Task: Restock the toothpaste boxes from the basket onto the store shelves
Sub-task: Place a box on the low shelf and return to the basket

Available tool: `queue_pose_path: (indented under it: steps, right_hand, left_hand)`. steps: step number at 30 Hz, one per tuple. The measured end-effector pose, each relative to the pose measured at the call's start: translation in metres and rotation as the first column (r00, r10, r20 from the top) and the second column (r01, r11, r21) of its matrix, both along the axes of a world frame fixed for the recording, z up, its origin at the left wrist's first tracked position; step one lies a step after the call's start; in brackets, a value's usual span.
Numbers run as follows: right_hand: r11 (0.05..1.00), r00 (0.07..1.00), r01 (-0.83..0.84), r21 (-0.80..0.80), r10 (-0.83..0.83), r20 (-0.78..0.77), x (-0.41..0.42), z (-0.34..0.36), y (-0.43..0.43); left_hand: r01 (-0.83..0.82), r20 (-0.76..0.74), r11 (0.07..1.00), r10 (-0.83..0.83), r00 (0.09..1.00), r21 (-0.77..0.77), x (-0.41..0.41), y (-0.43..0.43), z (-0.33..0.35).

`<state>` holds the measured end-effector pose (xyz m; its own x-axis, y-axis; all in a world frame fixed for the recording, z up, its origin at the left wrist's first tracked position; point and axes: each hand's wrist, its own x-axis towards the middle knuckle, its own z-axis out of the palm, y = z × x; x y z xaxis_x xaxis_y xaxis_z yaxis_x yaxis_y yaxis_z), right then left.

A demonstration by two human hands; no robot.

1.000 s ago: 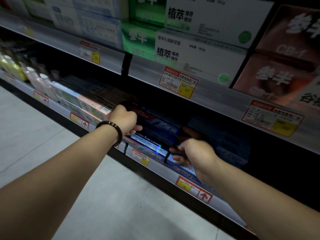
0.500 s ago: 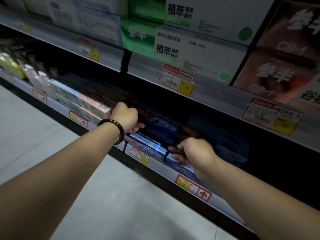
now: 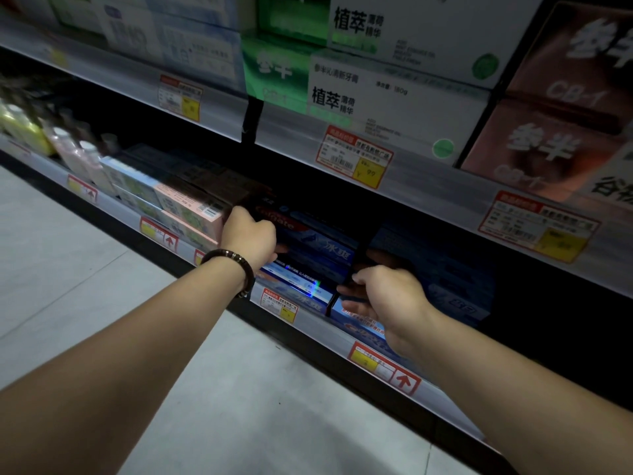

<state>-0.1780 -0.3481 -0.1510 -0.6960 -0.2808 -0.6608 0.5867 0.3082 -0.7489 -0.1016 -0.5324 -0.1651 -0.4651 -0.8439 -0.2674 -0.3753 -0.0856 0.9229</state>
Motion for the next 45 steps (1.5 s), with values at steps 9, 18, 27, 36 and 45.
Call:
queue_pose_path:
  steps: [9,18,27,36,45]
  right_hand:
    - [0.993,0.970,-0.117,0.016,0.117,-0.215,0.015,0.020,0.032]
    - [0.983,0.937,-0.172,-0.062,0.144,-0.320,0.043,0.071,0.074]
    - [0.987,0.923,-0.139,-0.084,0.099,-0.371,0.078,0.134,0.135]
    - [0.988,0.907,-0.119,-0.097,0.068,-0.416,0.107,0.194,0.216]
    - [0.987,0.878,-0.106,-0.121,0.036,-0.477,0.141,0.240,0.298]
  left_hand:
    - [0.012,-0.004,0.999,-0.012,1.000,0.050,0.013,0.026,0.017]
    - [0.140,0.102,0.990,-0.137,0.985,-0.024,0.034,0.077,0.066]
    - [0.274,0.112,0.959,-0.265,0.958,-0.069,0.062,0.146,0.144]
    - [0.392,0.060,0.916,-0.388,0.920,-0.089,0.097,0.227,0.223]
    - [0.486,0.031,0.864,-0.486,0.873,-0.133,0.133,0.331,0.259]
